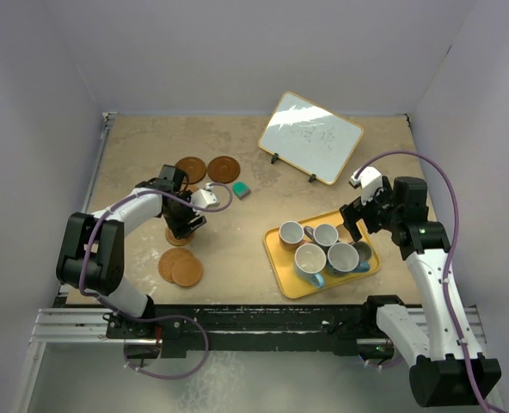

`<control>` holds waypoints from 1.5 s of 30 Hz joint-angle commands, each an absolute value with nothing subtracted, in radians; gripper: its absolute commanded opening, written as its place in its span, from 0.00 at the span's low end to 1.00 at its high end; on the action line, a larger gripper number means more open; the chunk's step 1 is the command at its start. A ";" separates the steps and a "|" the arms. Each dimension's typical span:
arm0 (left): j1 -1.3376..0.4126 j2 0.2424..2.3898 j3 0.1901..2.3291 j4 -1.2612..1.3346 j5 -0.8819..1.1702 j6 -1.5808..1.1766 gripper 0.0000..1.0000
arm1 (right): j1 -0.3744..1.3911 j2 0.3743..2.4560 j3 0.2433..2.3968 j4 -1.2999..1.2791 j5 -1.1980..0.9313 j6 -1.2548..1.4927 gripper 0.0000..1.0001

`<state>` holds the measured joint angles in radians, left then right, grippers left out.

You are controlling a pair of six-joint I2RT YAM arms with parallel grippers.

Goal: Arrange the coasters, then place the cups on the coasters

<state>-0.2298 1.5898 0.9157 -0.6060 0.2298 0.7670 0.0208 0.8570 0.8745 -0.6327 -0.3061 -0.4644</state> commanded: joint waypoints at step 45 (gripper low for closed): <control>-0.217 1.561 1.076 -0.444 0.266 0.526 0.62 | 0.026 0.859 0.880 -0.637 -0.334 -0.480 1.00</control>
